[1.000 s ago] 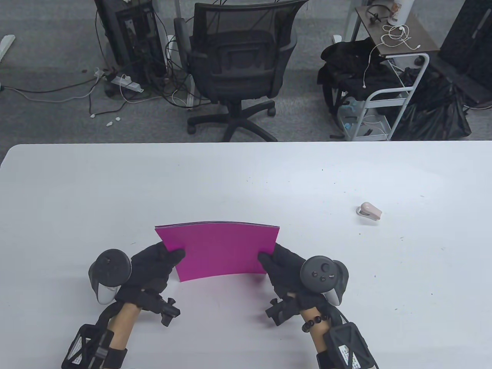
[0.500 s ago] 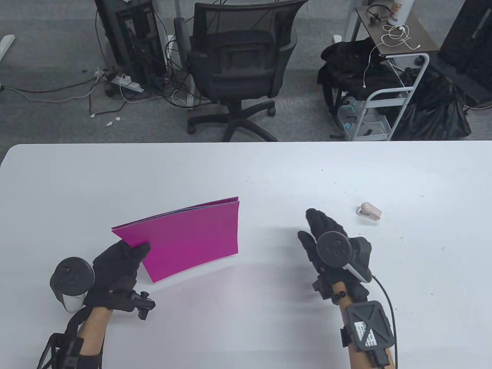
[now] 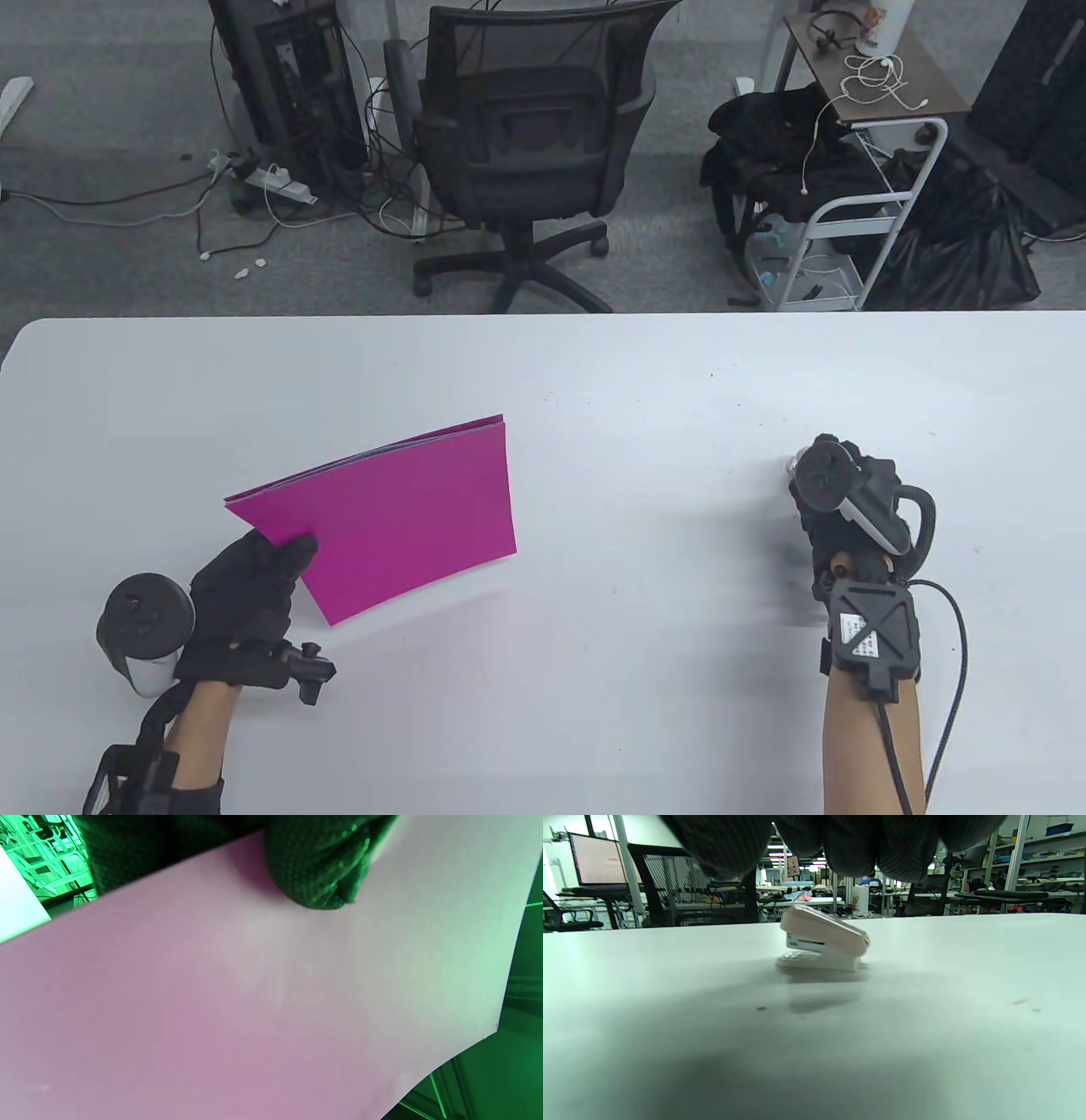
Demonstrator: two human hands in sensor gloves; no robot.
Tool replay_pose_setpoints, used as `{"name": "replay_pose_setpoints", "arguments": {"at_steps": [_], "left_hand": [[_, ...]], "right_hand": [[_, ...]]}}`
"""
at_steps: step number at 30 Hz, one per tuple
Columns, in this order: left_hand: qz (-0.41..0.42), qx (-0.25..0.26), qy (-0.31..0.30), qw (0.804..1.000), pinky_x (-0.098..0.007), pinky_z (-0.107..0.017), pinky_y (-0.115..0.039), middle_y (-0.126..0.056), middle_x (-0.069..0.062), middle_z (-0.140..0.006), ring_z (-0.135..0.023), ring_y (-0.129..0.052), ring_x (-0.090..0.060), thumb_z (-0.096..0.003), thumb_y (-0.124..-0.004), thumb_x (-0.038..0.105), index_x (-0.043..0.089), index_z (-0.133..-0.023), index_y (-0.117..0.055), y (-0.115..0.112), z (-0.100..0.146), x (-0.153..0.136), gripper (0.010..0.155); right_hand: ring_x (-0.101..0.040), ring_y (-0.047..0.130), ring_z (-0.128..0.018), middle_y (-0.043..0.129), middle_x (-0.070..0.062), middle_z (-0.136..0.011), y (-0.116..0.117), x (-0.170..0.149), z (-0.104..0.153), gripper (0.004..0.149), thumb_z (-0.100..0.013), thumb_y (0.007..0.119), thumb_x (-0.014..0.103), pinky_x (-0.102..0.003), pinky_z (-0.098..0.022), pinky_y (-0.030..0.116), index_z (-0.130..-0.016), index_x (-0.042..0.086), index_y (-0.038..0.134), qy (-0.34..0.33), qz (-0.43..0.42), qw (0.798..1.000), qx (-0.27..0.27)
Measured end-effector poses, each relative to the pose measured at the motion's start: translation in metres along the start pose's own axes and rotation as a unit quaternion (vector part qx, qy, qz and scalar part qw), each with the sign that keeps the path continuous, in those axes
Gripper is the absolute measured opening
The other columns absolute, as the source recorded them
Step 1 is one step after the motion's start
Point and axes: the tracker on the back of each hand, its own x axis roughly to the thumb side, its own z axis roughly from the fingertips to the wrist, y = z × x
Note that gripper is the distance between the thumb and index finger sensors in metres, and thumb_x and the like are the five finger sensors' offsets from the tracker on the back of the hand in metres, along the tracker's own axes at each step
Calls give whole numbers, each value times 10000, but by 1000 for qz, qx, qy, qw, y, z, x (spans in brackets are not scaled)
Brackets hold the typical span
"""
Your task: Push down lever to staple documents
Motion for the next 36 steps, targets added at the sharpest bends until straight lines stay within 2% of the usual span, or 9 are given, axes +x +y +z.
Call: {"name": "replay_pose_setpoints", "arguments": {"at_steps": [8,13,26,36], "left_hand": [[-5,15,16,1000,-528,-542,-943,-1049,-38,-818,-690,-1107,-263,-503,-831,275,216,-891,-873,8,0,-7,395],[-3,19,21,1000,-527,-542,-944,-1048,-38,-819,-691,-1107,-259,-503,-831,277,218,-891,-872,10,0,-9,395],[-11,19,26,999,-527,-543,-943,-1049,-38,-817,-689,-1107,-260,-503,-830,276,217,-892,-872,9,0,-9,396],[-11,17,31,999,-529,-542,-942,-1049,-40,-816,-688,-1106,-262,-504,-830,276,215,-892,-872,8,-1,-10,395]], "right_hand": [[-576,659,-944,528,-316,-1076,21,-3,-29,721,-536,714,357,-689,-687,572,-1093,14,410,14,27,998,57],[-569,681,-933,547,-311,-1070,23,-1,-37,701,-536,710,348,-684,-683,585,-1092,32,420,14,35,997,63],[-497,806,-879,683,-240,-1019,28,0,-47,641,-511,724,325,-632,-662,679,-1064,73,520,8,74,996,48],[-453,870,-842,755,-201,-977,23,8,-44,638,-489,732,318,-592,-642,741,-1046,62,558,-15,107,994,22]]}}
